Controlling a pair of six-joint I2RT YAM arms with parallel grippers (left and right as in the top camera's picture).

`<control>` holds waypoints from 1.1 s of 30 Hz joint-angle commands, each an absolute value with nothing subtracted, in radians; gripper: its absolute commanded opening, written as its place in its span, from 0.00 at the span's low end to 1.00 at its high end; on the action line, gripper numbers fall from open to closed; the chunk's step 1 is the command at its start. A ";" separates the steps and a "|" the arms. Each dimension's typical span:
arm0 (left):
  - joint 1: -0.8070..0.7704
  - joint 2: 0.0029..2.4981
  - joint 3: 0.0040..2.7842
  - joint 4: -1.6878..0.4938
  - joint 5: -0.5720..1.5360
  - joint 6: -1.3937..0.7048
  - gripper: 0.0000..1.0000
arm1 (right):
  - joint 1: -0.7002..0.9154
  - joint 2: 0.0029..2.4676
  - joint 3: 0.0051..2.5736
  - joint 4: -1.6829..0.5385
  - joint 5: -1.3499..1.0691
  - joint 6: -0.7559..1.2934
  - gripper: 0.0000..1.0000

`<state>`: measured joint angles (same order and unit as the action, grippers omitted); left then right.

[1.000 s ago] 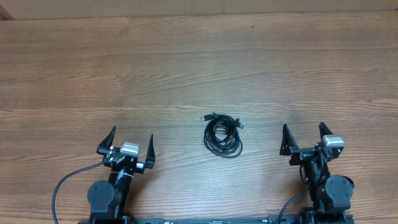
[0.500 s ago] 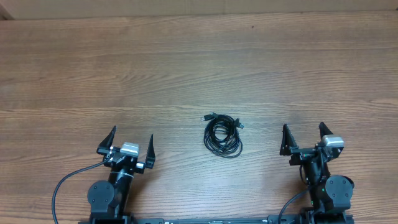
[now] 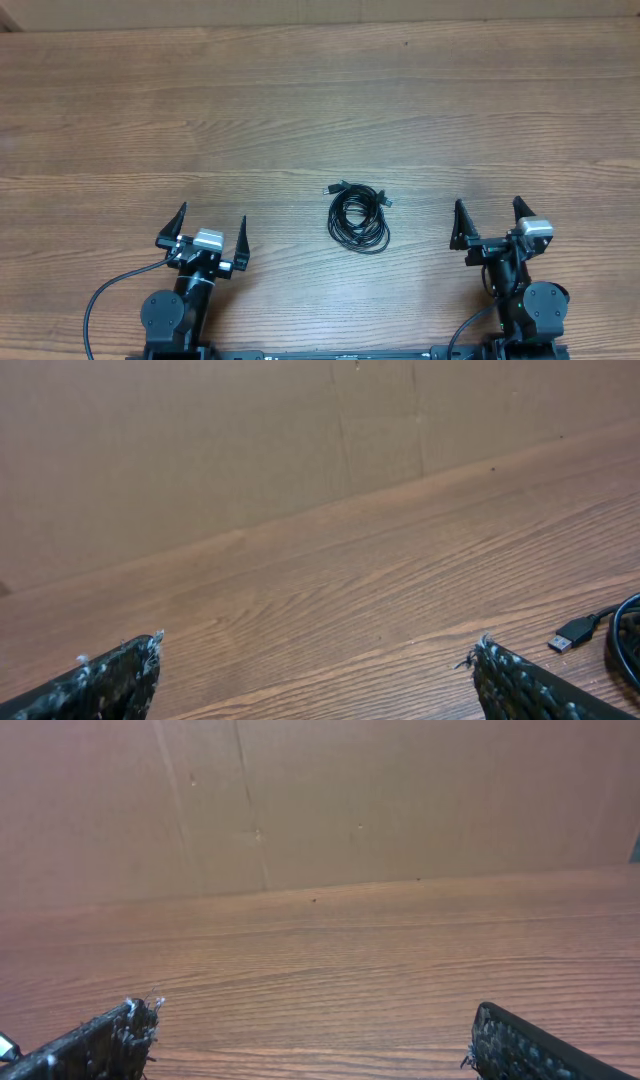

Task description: Untangle cables

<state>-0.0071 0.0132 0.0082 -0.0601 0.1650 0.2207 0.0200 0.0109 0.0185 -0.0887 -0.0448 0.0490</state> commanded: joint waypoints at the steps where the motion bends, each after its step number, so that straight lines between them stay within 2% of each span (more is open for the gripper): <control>1: -0.009 0.005 0.005 -0.062 0.176 0.239 0.99 | 0.015 0.003 0.008 -0.081 -0.045 0.052 1.00; 6: -0.009 0.005 0.005 -0.055 0.177 0.115 1.00 | 0.015 0.003 0.008 -0.081 -0.015 0.052 1.00; 10: -0.006 0.005 0.005 0.040 0.172 -0.102 1.00 | 0.015 0.003 0.009 -0.028 -0.089 0.073 1.00; 14: -0.006 0.006 0.031 0.165 0.169 -0.128 1.00 | 0.015 0.003 0.065 -0.007 -0.329 0.088 1.00; 18: -0.006 0.026 0.168 0.157 0.087 -0.128 1.00 | 0.015 0.004 0.215 -0.080 -0.360 0.179 1.00; 22: -0.006 0.139 0.413 0.163 -0.015 -0.126 1.00 | 0.015 0.050 0.442 -0.149 -0.273 0.178 1.00; 26: -0.006 0.404 0.756 0.112 0.026 -0.112 1.00 | 0.015 0.222 0.752 -0.287 -0.139 0.167 1.00; 30: -0.006 0.729 1.166 -0.080 0.156 -0.112 1.00 | 0.015 0.514 1.119 -0.492 -0.067 0.115 1.00; 33: -0.007 0.980 1.516 -0.313 0.204 -0.112 1.00 | 0.015 0.759 1.413 -0.651 -0.060 0.080 1.00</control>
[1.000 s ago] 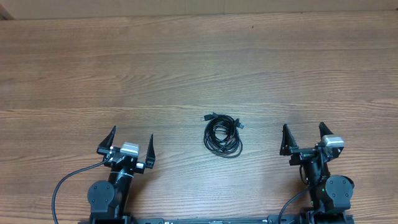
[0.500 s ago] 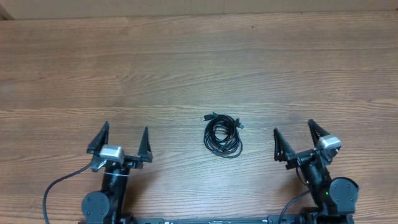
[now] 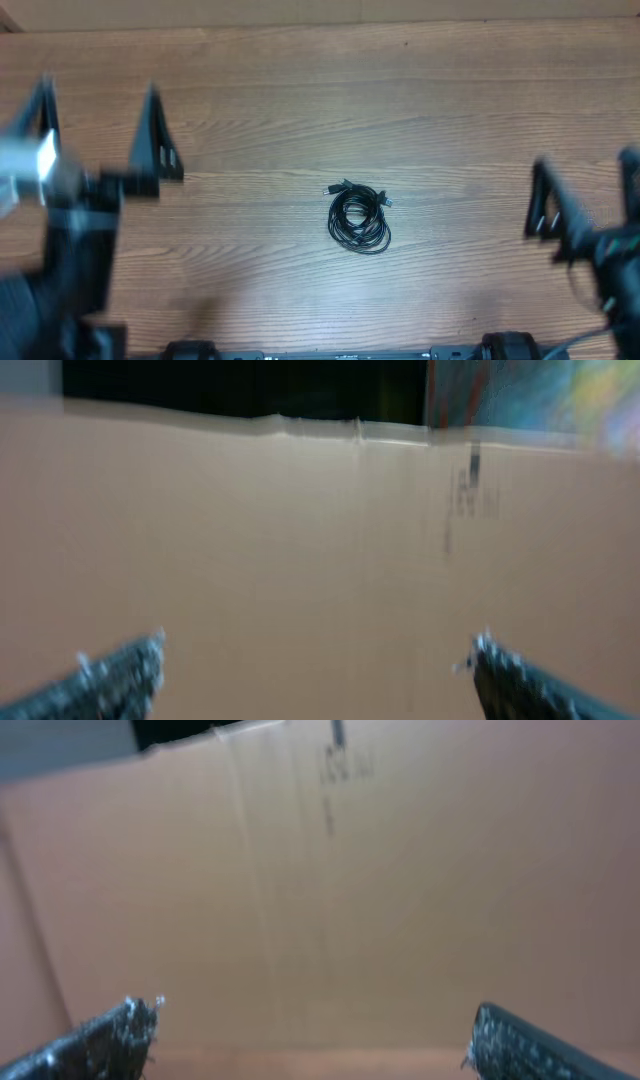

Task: Untangle cables
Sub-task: 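Raise both arms and move the grippers toward the black cable coil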

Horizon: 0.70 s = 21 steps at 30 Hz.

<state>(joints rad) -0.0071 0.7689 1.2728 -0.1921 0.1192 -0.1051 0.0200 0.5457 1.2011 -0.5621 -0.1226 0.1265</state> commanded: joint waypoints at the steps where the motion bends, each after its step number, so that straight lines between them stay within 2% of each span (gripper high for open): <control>1: -0.007 1.055 1.623 -0.393 0.204 -0.112 1.00 | 0.015 0.851 1.521 -0.715 -0.060 0.073 1.00; 5: -0.007 1.327 1.985 -0.677 0.203 -0.107 1.00 | 0.015 1.192 1.904 -0.961 -0.060 0.040 1.00; 10: -0.007 1.554 2.164 -0.859 0.202 -0.078 0.99 | 0.015 1.538 2.232 -1.229 -0.053 -0.035 1.00; 15: -0.007 1.671 2.163 -0.939 0.204 -0.074 1.00 | 0.015 1.703 2.290 -1.319 0.039 -0.035 1.00; 21: -0.014 1.716 2.163 -1.041 0.204 -0.020 1.00 | 0.015 1.742 2.290 -1.336 0.044 -0.036 1.00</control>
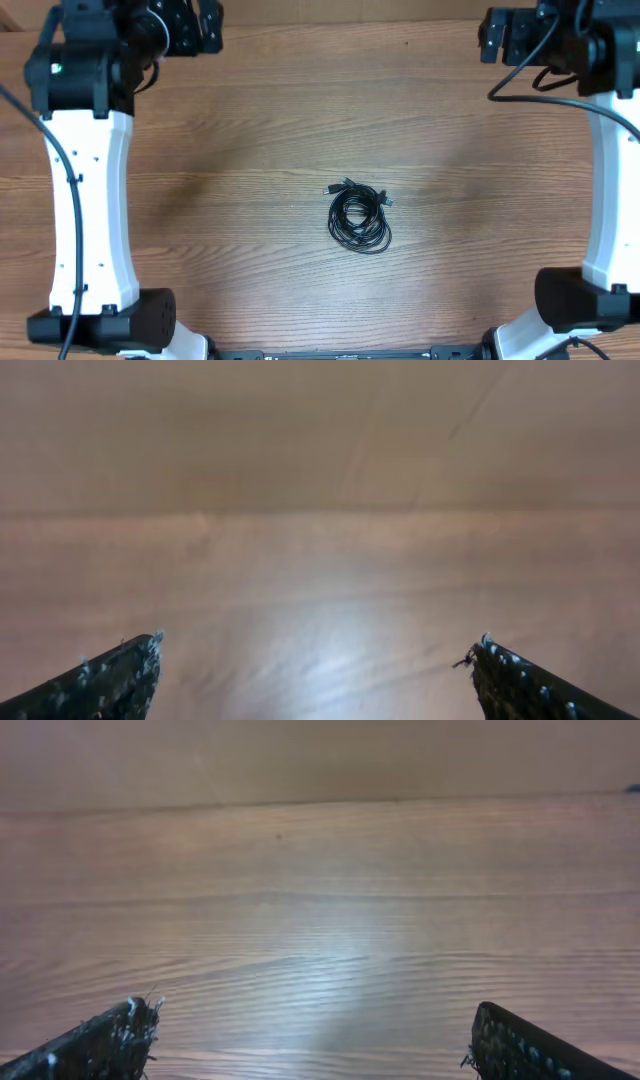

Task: Untangle cables
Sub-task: 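Raise both arms and move the grippers toward the black cable coil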

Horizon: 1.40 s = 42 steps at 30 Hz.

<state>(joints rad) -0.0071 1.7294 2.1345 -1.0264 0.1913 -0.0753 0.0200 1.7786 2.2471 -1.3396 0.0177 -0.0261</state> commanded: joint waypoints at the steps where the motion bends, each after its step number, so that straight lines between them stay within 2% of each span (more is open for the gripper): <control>1: -0.014 1.716 2.163 -1.051 0.204 -0.022 0.99 | 0.015 1.741 2.291 -1.332 0.044 -0.035 1.00; 9: -0.014 1.719 2.163 -1.225 0.242 -0.082 1.00 | 0.015 1.744 2.290 -1.333 0.005 -0.027 1.00; 13: -0.015 1.719 2.163 -1.292 0.259 -0.031 1.00 | 0.015 1.745 2.290 -1.363 -0.142 -0.027 1.00; 16: -0.027 1.717 2.163 -1.344 0.209 -0.023 1.00 | 0.015 1.745 2.277 -1.477 -0.176 -0.025 1.00; 20: -0.075 1.703 2.162 -1.385 0.099 -0.072 1.00 | 0.025 1.743 2.223 -1.509 -0.126 0.084 1.00; 26: -0.232 1.636 2.162 -1.385 -0.129 -0.184 0.99 | 0.126 1.728 2.120 -1.519 0.003 0.175 1.00; 34: -0.393 1.463 2.161 -1.393 -0.217 -0.158 1.00 | 0.340 1.532 1.705 -1.345 0.235 0.295 1.00; 38: -0.392 1.361 2.131 -1.385 -0.210 -0.093 1.00 | 0.345 1.380 1.436 -1.233 0.231 0.344 1.00; 42: -0.392 1.262 1.984 -1.355 -0.177 -0.059 1.00 | 0.311 1.278 1.280 -1.151 0.088 0.370 1.00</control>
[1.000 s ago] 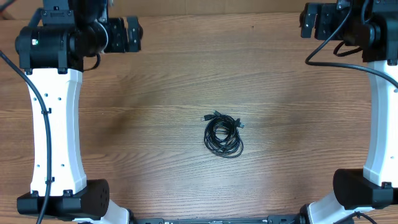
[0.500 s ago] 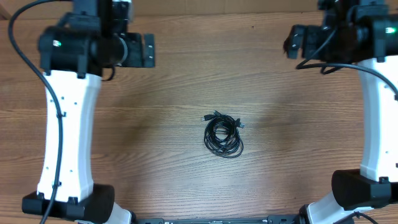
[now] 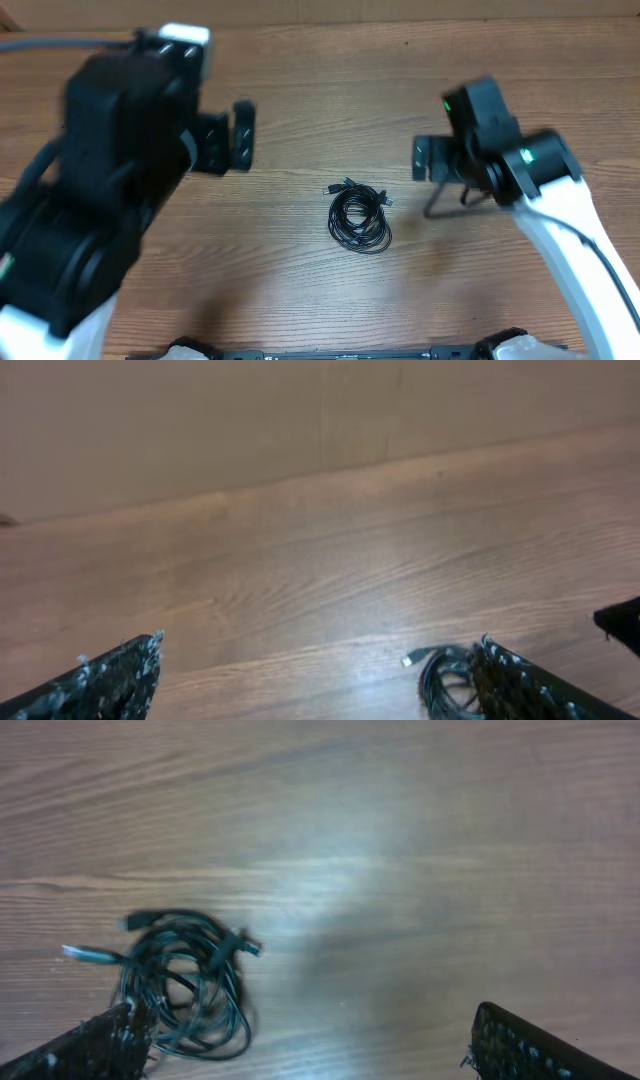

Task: Untangle cables
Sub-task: 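Raise both arms and move the grippers toward the black cable coil, then lower the right gripper onto the cable coil and grasp it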

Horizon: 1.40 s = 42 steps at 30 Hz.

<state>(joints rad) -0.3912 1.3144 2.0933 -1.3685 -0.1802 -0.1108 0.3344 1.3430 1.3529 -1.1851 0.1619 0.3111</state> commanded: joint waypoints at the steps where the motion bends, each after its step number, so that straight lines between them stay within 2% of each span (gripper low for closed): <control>1: -0.392 1.236 1.922 -1.334 -0.165 -0.059 0.99 | 0.303 1.266 1.266 -1.146 0.050 0.389 1.00; 6: -0.391 1.090 1.517 -1.126 -0.144 -0.083 1.00 | 0.298 1.270 1.257 -1.203 -0.067 0.528 1.00; 13: -0.391 1.018 1.051 -0.674 -0.130 -0.139 0.99 | 0.302 1.289 1.207 -1.276 -0.141 0.814 1.00; 17: -0.391 1.064 0.947 -0.527 -0.104 -0.139 1.00 | 0.302 1.293 1.082 -1.164 -0.255 0.850 1.00; 22: -0.344 1.131 0.942 -0.415 -0.103 -0.132 1.00 | 0.318 1.320 0.934 -0.855 -0.432 0.806 1.00; 27: -0.227 1.164 0.942 -0.410 0.030 -0.136 1.00 | 0.347 1.406 0.925 -0.746 -0.385 0.551 1.00; 31: -0.147 1.169 0.942 -0.460 0.157 -0.135 1.00 | 0.347 1.474 0.925 -0.776 -0.332 0.512 1.00; 37: -0.117 1.169 0.942 -0.504 0.177 -0.135 0.99 | 0.347 1.552 0.925 -0.880 -0.342 0.689 0.85; 42: -0.117 1.170 0.942 -0.505 0.177 -0.135 1.00 | 0.347 1.560 0.925 -0.846 -0.409 0.854 0.83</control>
